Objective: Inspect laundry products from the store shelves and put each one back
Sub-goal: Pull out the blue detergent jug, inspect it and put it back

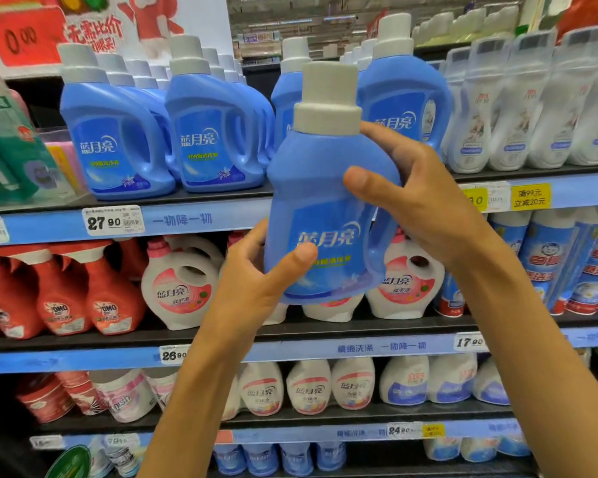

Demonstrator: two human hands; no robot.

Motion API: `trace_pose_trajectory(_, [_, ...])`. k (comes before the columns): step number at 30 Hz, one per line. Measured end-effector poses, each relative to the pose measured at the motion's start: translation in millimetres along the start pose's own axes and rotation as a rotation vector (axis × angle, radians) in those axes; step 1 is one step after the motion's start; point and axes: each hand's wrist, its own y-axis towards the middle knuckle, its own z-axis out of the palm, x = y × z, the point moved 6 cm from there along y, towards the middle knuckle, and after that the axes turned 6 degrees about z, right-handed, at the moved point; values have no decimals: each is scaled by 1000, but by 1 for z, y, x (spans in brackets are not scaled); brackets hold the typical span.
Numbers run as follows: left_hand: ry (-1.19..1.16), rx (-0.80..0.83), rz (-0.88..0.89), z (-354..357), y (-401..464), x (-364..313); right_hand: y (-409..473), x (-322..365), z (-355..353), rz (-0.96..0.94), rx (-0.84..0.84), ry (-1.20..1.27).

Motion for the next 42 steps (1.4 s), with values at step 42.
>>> trace_pose_trajectory(42, [-7,-114,0,15,-9,50,6,-31,21,226,28,652])
